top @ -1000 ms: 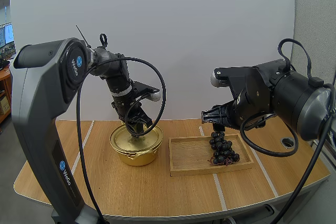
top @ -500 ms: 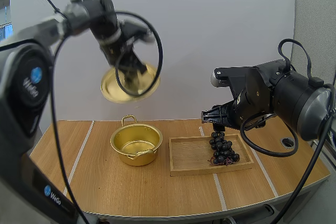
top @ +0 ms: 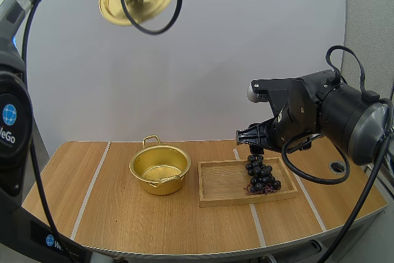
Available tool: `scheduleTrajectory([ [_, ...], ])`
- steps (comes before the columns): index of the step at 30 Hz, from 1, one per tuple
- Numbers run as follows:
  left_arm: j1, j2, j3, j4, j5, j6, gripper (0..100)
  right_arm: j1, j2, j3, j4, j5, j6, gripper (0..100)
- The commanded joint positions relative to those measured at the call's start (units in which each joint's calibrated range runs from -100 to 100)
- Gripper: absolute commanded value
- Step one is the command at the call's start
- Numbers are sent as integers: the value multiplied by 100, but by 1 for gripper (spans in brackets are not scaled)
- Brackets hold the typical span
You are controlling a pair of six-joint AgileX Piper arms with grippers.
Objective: Open the pot, put the grape inside, and close it
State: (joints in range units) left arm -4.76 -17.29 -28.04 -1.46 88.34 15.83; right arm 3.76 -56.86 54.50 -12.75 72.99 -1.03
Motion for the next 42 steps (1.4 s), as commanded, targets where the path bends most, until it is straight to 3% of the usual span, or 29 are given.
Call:
scheduleTrajectory([
  [1, -16, -61, -781, 50, -808, -71, 0, -20, -24, -32, -38, -239, 30, 100],
  [11, -16, -61, -1149, 50, -1809, -71, 0, -20, -24, -32, -38, -239, -53, 100],
  [23, -16, -61, -1149, 50, -1828, -71, 0, -20, 21, -32, 4, -632, -42, 100],
  [33, -16, -61, -1149, 50, -1828, -71, 0, -30, 1509, -176, 4, -836, 12, 100],
  [37, -16, -61, -1149, 50, -1828, -71, 0, -205, 1950, -594, 8, -888, -10, 100],
  [42, -16, -61, -1149, 50, -1828, -71, 0, -538, 2583, -1099, 846, -749, -793, 100],
])
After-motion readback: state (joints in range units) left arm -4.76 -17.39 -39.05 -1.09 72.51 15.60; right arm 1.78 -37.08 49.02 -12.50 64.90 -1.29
